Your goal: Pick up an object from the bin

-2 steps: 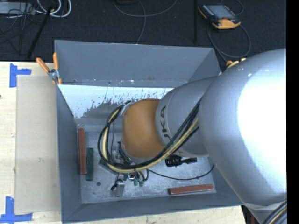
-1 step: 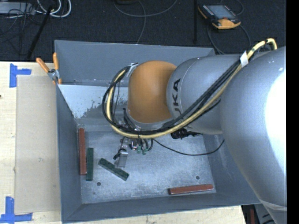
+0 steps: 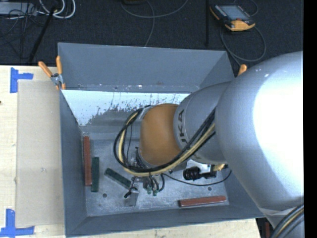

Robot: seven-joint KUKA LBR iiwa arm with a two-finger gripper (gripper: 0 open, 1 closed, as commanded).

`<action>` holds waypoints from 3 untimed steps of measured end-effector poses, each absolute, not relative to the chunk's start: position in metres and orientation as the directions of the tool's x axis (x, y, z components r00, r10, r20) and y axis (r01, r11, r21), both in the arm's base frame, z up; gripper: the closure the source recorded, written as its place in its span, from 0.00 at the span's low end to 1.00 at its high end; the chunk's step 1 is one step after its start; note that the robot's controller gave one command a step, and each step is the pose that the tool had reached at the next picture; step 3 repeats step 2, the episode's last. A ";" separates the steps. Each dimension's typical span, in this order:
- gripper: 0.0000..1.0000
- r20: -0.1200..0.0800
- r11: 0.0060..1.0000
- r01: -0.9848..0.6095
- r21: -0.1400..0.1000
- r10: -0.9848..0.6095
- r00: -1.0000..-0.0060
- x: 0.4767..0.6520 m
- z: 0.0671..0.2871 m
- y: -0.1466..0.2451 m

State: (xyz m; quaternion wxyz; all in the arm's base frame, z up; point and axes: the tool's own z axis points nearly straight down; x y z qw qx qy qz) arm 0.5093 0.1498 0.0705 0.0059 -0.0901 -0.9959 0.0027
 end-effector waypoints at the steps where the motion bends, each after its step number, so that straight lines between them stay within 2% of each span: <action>1: 1.00 0.001 0.984 0.178 -0.002 0.178 -0.984 0.513 0.075 0.151; 2: 1.00 -0.006 0.974 0.229 0.003 0.229 -0.973 0.515 0.224 0.142; 3: 1.00 -0.006 0.974 0.229 0.003 0.229 -0.973 0.515 0.224 0.142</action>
Offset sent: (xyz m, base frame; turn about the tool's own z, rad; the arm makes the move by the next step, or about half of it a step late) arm 0.0000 0.0000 0.0000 0.0000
